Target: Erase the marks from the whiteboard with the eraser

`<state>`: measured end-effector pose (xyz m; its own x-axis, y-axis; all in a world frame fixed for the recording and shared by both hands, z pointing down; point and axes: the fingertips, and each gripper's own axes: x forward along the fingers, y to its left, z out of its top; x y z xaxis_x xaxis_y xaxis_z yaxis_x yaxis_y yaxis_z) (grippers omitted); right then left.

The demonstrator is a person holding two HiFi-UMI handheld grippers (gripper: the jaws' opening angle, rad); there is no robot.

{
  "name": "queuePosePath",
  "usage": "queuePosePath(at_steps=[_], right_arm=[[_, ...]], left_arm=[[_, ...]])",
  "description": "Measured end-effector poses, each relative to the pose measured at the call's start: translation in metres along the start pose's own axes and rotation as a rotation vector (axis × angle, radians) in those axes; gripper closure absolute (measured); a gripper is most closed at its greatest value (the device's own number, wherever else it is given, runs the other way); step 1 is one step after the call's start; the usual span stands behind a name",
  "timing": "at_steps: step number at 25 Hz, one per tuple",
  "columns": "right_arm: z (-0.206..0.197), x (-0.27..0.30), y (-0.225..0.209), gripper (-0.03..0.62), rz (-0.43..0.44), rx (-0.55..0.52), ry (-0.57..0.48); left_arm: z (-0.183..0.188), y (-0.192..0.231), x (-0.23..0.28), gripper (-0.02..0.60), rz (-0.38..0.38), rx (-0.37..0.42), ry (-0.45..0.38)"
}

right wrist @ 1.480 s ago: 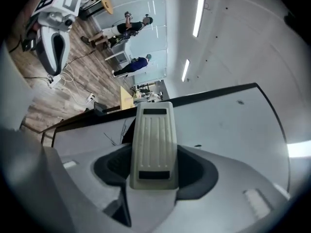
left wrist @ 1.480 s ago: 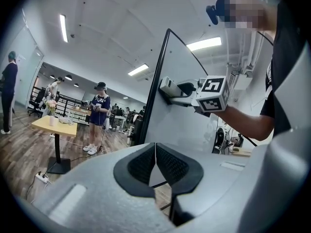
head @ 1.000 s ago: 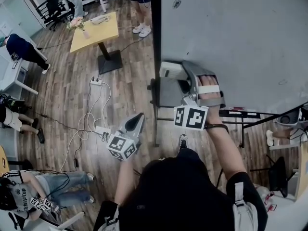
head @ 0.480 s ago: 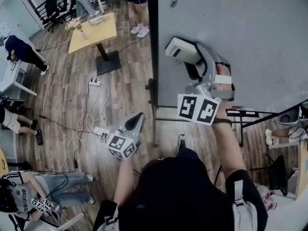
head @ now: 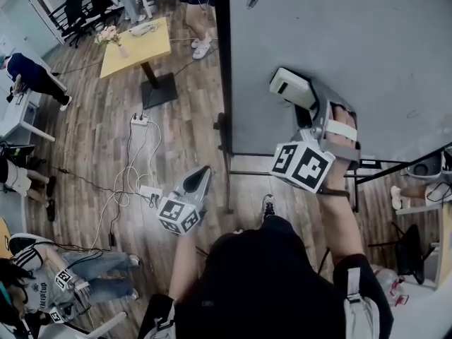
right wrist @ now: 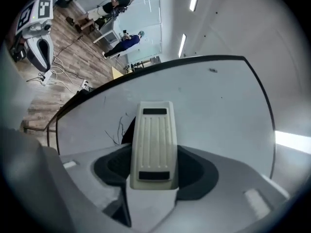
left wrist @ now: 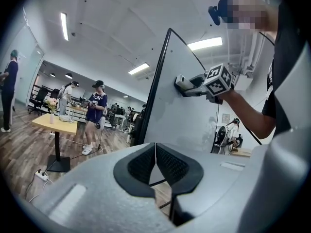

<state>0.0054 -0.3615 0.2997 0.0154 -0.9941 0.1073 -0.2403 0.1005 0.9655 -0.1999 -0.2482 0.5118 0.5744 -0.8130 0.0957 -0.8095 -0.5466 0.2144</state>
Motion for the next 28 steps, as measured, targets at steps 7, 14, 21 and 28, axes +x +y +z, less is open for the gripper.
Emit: queuePosePath(at_steps=[7,14,21,28], right_arm=[[0.013,0.003,0.018,0.342,-0.027,-0.095,0.011],[0.02,0.006,0.028,0.342,-0.033,-0.104,-0.023],[-0.014,0.004,0.004,0.341,-0.056,-0.02,0.042],[0.031,0.006,0.021,0.342,-0.032,-0.088,-0.029]], left_arm=[[-0.001,-0.008,-0.002,0.566,-0.032,0.009,0.003],[-0.003,-0.006,-0.015,0.566,-0.01,0.001,0.001],[-0.002,-0.013,-0.01,0.566,-0.036,0.008,0.002],[0.0,-0.019,-0.018,0.566,-0.031,0.019,0.0]])
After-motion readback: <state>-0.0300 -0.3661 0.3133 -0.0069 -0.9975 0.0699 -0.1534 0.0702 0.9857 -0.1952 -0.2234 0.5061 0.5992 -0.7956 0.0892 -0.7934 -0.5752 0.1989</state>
